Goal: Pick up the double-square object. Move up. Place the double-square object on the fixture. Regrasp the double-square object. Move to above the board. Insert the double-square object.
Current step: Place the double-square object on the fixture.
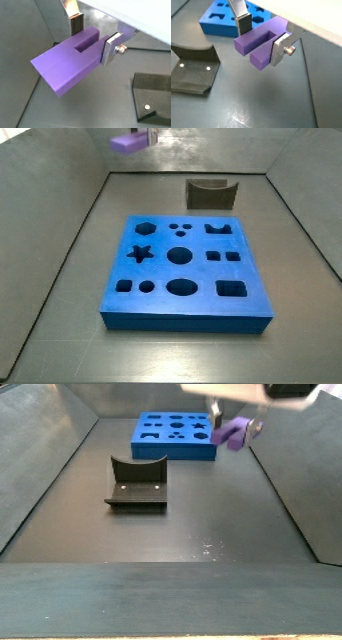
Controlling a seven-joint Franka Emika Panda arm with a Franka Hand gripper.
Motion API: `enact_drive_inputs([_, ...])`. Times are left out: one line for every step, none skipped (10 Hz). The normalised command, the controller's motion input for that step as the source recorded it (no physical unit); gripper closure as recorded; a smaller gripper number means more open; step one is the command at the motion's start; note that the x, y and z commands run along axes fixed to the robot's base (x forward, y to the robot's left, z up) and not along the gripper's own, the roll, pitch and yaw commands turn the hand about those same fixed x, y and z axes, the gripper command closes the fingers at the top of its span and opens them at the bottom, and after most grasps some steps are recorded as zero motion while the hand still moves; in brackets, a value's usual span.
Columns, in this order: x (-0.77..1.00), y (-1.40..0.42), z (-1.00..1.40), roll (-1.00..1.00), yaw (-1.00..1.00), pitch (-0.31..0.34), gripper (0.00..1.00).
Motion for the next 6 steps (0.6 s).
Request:
enact_drive_inputs([0.0,0.0,0.47,-0.02,-0.02,0.066,1.0])
enact_drive_inputs([0.01,0.0,0.26,-0.02,-0.02,0.081,1.0])
enact_drive_inputs([1.0,-0.01,-0.38,-0.09,1.0,-0.071,1.0])
enact_drive_inputs([1.0,-0.01,-0.4,-0.09,1.0,-0.07,1.0])
enact_drive_inputs([1.0,-0.01,-0.39,-0.09,1.0,-0.074,1.0])
enact_drive_inputs([1.0,-0.01,-0.34,-0.11,1.0,-0.079,1.0])
